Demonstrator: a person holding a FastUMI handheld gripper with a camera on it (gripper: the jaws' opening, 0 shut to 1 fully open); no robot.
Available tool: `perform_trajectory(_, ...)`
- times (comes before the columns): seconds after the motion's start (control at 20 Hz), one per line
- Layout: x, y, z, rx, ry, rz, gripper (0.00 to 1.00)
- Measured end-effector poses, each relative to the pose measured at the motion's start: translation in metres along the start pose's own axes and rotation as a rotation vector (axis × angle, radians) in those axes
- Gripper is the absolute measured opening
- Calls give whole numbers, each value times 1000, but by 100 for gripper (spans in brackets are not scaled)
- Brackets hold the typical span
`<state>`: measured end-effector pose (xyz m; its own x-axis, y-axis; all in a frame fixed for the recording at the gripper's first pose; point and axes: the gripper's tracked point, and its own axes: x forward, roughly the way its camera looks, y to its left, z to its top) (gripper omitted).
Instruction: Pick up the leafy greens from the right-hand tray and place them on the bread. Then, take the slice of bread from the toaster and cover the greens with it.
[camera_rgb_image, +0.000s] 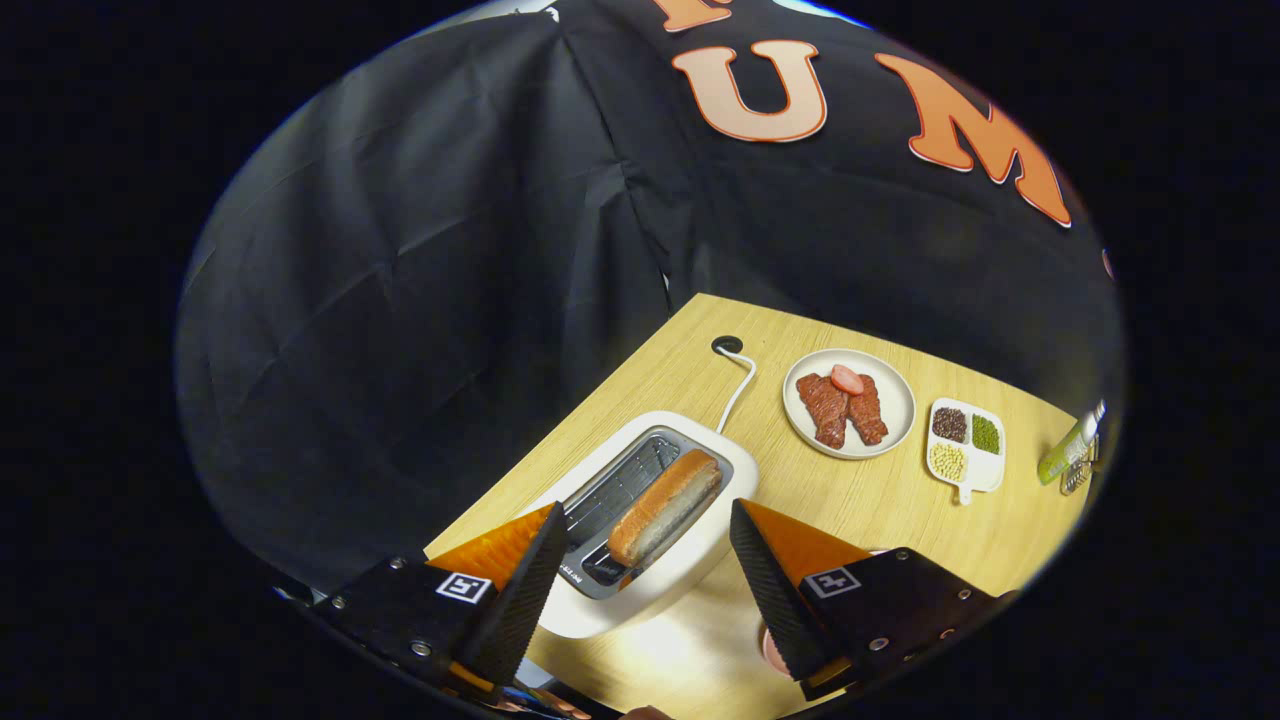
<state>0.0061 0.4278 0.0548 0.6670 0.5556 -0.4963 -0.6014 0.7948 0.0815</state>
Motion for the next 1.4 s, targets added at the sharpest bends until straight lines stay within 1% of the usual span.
perform_trajectory(0.1,9,2,0,34,46,10,96)
perform_trajectory(0.3,26,1,1,113,106,-2,92)
perform_trajectory(0.4,34,1,-1,154,141,-5,85)
perform_trajectory(0.45,39,-1,-3,172,155,-14,79)
perform_trajectory(0.5,44,-3,-3,180,166,-22,76)
perform_trajectory(0.6,50,-7,-8,197,190,-32,63)
perform_trajectory(0.65,50,-8,-9,208,197,-35,51)
perform_trajectory(0.7,51,-11,-7,211,194,-43,46)
perform_trajectory(0.75,50,-14,-6,213,190,-45,38)
perform_trajectory(0.8,47,-15,-8,213,187,-35,32)
perform_trajectory(0.85,46,-15,-5,216,174,-25,22)
perform_trajectory(0.95,41,-16,-5,230,149,-1,15)
perform_trajectory(1.05,29,-17,-1,247,121,35,13)
perform_trajectory(1.4,-23,-21,13,289,4,163,13)
